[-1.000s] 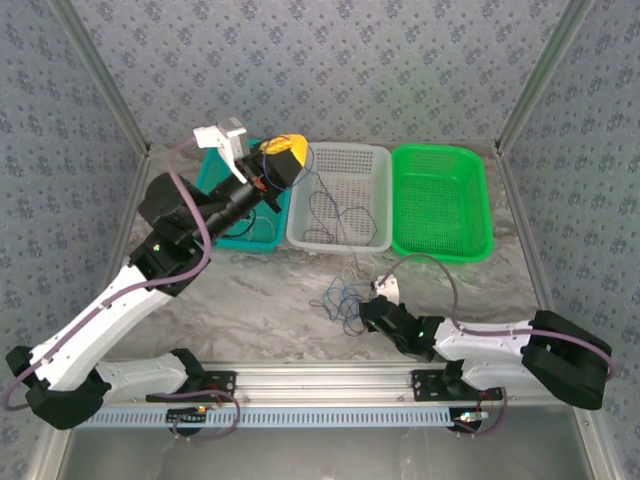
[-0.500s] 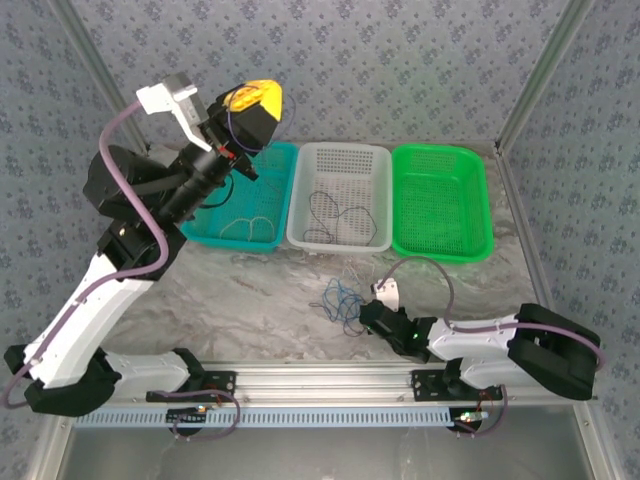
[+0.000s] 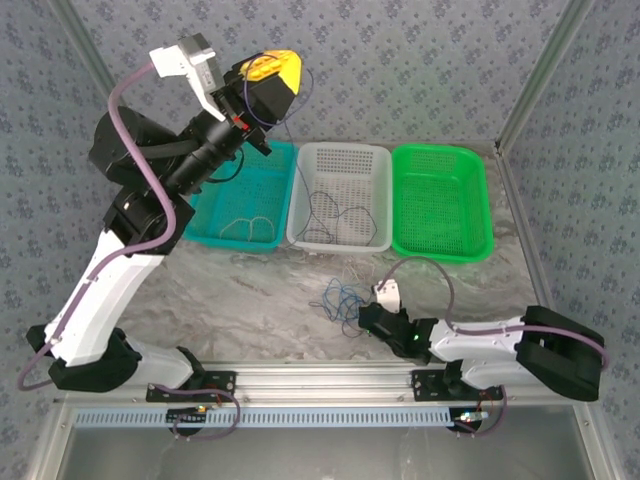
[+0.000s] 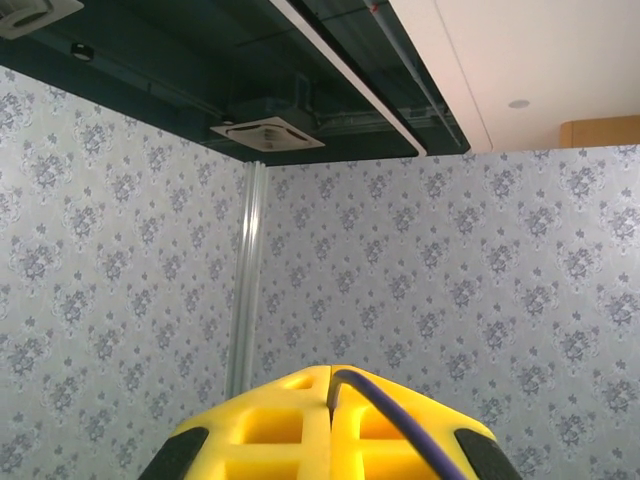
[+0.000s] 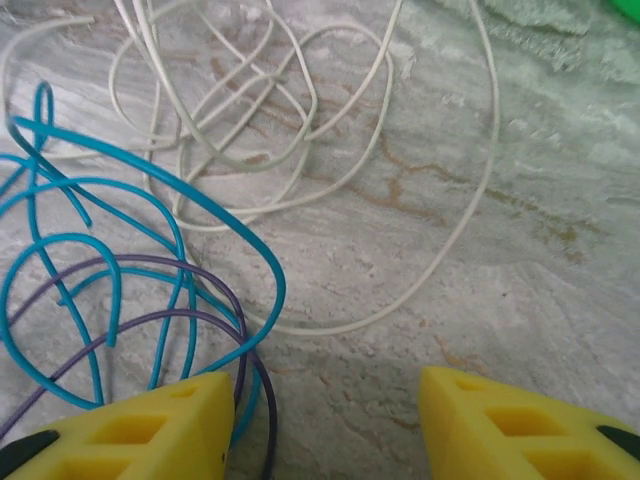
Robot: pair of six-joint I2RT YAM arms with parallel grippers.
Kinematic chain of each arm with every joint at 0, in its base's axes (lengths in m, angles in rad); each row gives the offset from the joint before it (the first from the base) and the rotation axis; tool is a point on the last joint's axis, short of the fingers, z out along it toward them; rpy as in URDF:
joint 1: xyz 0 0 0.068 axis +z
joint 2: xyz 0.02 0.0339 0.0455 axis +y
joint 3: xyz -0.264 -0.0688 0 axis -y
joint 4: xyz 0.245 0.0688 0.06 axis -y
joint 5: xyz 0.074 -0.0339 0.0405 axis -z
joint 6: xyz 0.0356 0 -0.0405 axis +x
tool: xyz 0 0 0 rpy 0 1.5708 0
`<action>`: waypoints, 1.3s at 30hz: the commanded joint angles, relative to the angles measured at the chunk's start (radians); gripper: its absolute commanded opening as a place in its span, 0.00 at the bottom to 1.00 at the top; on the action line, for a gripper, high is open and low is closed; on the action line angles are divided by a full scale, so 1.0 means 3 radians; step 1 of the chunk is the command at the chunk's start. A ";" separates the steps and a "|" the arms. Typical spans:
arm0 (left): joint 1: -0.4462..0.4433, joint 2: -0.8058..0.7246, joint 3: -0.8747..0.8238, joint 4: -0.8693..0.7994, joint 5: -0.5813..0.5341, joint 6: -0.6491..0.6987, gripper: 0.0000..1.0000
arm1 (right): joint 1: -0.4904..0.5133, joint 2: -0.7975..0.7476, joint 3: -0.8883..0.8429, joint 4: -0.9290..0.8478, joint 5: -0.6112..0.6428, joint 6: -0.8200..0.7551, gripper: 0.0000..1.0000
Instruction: Untangle the cables
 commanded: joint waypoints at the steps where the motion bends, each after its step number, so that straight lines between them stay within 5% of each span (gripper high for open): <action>1: 0.0104 0.0128 0.0065 -0.0050 0.0079 -0.0032 0.00 | 0.0031 -0.0186 0.0000 -0.0215 0.0208 0.0120 0.55; 20: 0.0701 0.0879 -0.0480 0.0603 0.0503 -0.0974 0.00 | 0.0112 -0.1274 -0.0204 -0.0916 0.0353 0.0265 0.58; 39: 0.0717 0.0935 -0.0189 0.0286 0.0460 -0.0740 0.00 | 0.0133 -0.1269 -0.0214 -0.0906 0.0380 0.0306 0.58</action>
